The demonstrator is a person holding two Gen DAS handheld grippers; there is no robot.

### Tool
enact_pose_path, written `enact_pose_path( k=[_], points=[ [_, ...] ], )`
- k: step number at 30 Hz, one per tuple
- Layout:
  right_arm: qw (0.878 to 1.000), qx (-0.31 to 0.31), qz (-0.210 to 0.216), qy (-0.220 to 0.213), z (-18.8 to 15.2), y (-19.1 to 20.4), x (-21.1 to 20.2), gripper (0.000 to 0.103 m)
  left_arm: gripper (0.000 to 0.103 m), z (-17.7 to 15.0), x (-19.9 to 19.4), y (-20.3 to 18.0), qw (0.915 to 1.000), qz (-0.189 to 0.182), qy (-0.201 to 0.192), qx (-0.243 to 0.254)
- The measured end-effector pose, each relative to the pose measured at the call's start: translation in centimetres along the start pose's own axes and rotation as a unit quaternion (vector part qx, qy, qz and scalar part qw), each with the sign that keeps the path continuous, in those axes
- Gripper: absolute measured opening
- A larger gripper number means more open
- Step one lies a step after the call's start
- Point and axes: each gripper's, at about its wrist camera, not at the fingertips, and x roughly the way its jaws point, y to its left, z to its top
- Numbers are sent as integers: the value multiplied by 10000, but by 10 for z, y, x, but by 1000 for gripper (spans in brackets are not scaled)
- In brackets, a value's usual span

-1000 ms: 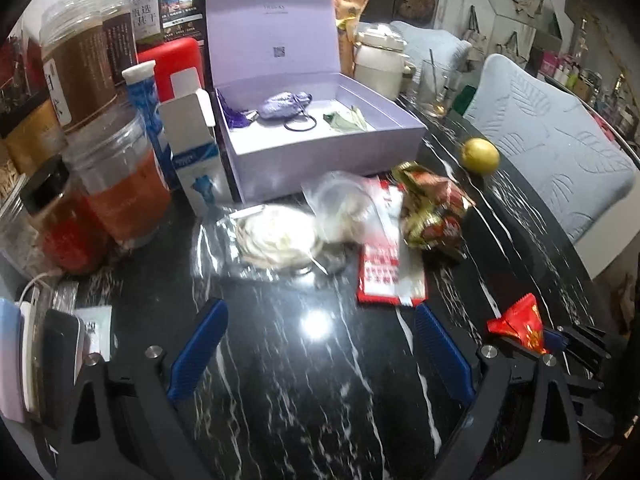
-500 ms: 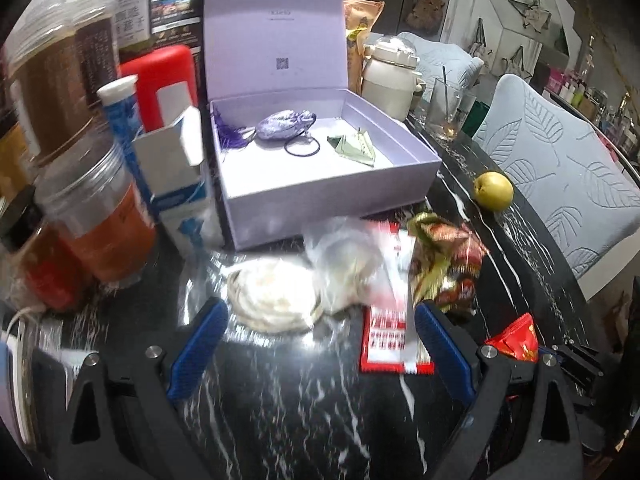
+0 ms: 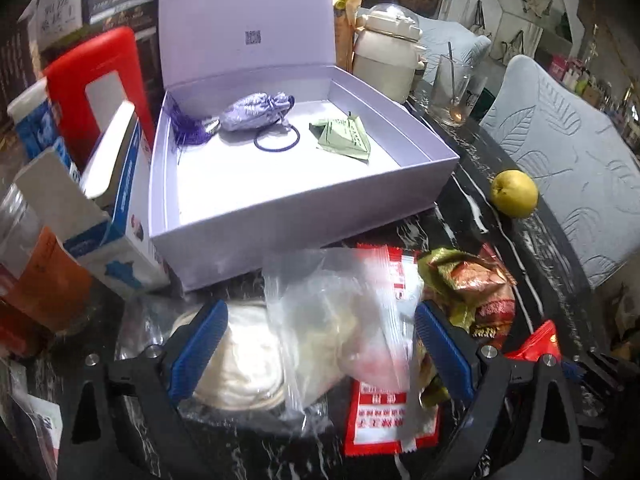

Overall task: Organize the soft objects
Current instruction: 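Grasp the clear plastic bag with the left tool while the right tool holds the red packet, then lift and carry the clear bag and red packet toward the lavender box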

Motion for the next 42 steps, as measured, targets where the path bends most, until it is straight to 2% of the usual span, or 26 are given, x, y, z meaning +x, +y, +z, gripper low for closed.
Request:
enact_pose_path(
  k=[2, 8, 9, 11, 12, 14, 15, 18, 20, 23, 27, 31, 36, 42],
  points=[
    [10000, -3, 15, -45, 1, -2, 1, 33, 96, 2, 3, -4, 9999, 47, 20, 110],
    [9999, 62, 87, -95, 2, -5, 1, 33, 96, 0, 19, -13, 9976, 530, 253, 355],
    [9999, 67, 90, -100, 2, -6, 1, 33, 93, 0, 19, -10, 9985, 447, 239, 221],
    [9998, 88, 112, -125, 0, -8, 0, 33, 75, -1, 18, -4, 9993, 273, 245, -54],
    [9998, 93, 113, -131, -1, -8, -1, 33, 71, -1, 17, -4, 9994, 219, 244, -87],
    [9998, 99, 109, -135, -1, -9, -2, 33, 59, -1, 13, -12, 9993, 309, 177, 95],
    [9998, 108, 120, -143, -2, -10, -2, 33, 58, -1, 12, -15, 9990, 367, 164, 183],
    [9996, 163, 151, -160, -3, -12, -3, 33, 46, -4, 6, -20, 9989, 376, 139, 259],
    [9996, 185, 124, -167, -5, -12, -4, 33, 46, -5, 1, -20, 9992, 326, 86, 234],
    [9996, 200, 116, -176, -10, -13, -7, 33, 46, -8, -8, -23, 9985, 457, -16, 298],
    [9996, 195, 101, -185, -16, -12, -11, 33, 45, -15, -23, -25, 9993, 294, -82, 230],
    [9994, 239, 148, -208, -23, -10, -18, 32, 45, -26, -44, -27, 9989, 304, -222, 280],
    [9992, 268, 177, -229, -34, -5, -27, 32, 45, -46, -56, -24, 9998, 107, -110, 127],
    [9991, 183, 219, -310, -44, 7, -38, 32, 45, -69, -74, -16, 9998, 123, -156, 33]
  ],
)
